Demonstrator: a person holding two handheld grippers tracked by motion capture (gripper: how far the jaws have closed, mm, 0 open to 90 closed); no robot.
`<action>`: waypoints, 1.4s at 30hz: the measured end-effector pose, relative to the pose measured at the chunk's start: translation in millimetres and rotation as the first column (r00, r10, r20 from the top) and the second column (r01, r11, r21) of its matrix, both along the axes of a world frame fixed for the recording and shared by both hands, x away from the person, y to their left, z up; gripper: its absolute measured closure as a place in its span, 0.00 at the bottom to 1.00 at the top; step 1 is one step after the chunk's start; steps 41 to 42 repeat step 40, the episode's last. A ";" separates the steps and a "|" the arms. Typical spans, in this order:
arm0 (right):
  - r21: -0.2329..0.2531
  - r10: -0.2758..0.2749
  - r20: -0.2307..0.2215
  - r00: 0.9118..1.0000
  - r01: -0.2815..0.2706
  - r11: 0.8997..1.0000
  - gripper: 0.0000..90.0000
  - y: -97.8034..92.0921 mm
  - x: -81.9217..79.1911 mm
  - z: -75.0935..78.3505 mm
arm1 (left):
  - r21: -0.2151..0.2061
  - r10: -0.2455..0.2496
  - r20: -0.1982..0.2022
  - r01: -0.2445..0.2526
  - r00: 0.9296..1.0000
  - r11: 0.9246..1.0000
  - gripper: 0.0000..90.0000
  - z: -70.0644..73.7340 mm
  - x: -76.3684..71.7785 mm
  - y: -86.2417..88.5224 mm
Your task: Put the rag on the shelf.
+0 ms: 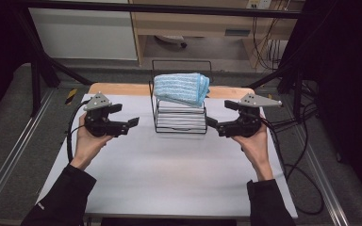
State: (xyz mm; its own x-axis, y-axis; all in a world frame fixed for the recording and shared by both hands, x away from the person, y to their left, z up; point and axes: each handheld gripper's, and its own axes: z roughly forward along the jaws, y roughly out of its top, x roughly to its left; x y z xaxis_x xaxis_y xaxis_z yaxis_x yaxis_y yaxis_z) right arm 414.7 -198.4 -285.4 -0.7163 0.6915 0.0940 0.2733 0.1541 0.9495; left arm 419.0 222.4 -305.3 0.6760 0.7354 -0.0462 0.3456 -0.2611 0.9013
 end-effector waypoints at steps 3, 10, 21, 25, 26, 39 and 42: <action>0.000 0.000 -0.027 1.000 0.000 1.000 0.02 -6.4 -3.8 -16.3 | -0.009 -0.001 -0.015 0.001 1.000 1.000 0.17 -16.2 -5.9 8.4; -0.010 0.000 -0.094 0.996 -0.001 1.000 0.01 -19.9 -11.1 -53.8 | 0.023 0.011 -0.048 -0.010 0.999 1.000 0.17 -54.5 -19.5 23.3; -0.042 -0.001 -0.174 0.985 -0.006 0.999 0.01 -42.4 -28.2 -108.5 | 0.076 0.040 -0.069 -0.034 0.997 0.997 0.17 -99.9 -39.4 42.4; -0.052 -0.016 -0.194 0.981 0.007 0.999 0.01 -54.4 -35.2 -125.4 | 0.073 0.051 -0.087 -0.045 0.995 0.996 0.17 -110.9 -43.1 49.3; -0.054 -0.018 -0.199 0.980 0.008 0.999 0.01 -57.3 -36.8 -129.2 | 0.078 0.052 -0.093 -0.045 0.994 0.996 0.17 -113.5 -43.8 51.0; -0.109 -0.035 -0.248 0.968 0.008 0.994 0.01 -69.6 -44.5 -158.3 | 0.106 0.055 -0.101 -0.044 0.993 0.993 0.17 -131.9 -52.3 55.6; -0.109 -0.035 -0.250 0.968 0.008 0.994 0.01 -69.7 -44.8 -158.4 | 0.110 0.053 -0.101 -0.041 0.993 0.993 0.17 -131.8 -52.4 55.6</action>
